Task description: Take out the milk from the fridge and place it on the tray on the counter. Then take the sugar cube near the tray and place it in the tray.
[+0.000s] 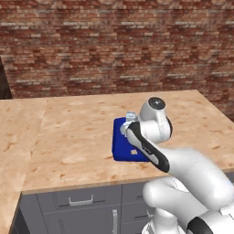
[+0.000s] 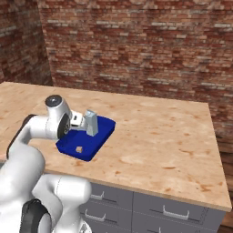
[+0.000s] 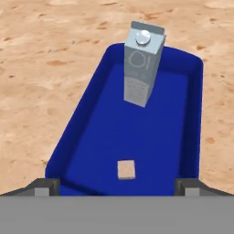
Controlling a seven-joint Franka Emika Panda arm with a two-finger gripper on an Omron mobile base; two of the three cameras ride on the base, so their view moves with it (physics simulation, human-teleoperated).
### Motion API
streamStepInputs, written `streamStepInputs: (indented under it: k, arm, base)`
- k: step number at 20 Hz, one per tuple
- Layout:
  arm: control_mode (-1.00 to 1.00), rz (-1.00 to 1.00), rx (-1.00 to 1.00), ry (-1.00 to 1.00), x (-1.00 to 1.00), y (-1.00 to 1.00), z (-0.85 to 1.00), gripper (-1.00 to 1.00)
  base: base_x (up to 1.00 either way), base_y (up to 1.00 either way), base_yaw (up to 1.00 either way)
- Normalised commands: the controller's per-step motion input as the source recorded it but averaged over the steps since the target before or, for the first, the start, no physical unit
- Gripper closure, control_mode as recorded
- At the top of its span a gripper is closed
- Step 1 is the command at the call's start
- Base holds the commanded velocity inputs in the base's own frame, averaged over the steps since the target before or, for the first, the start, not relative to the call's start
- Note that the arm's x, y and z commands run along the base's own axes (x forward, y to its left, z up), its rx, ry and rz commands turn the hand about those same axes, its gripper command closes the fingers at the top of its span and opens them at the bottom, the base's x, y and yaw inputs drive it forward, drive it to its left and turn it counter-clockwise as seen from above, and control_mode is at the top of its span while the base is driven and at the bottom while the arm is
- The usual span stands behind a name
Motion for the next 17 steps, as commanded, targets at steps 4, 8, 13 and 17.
streamStepInputs:
  k: [4, 8, 13, 17]
  arm:
    - [-1.0, -0.02, 0.0, -0.09, -0.57, 0.0, 0.91, -1.0]
    - [-1.0, -0.02, 0.0, -0.08, -0.65, 0.0, 0.89, -1.0]
    - [-1.0, 0.0, 0.0, -0.02, -0.59, -0.03, 0.78, -1.0]
    - [-1.0, 0.0, 0.0, -0.08, -0.63, -0.14, 0.8, -1.0]
  base:
    - [0.0, 0.0, 0.0]
    - [0.0, 0.0, 0.0]
    - [0.0, 0.0, 0.0]
    - [0.0, 0.0, 0.0]
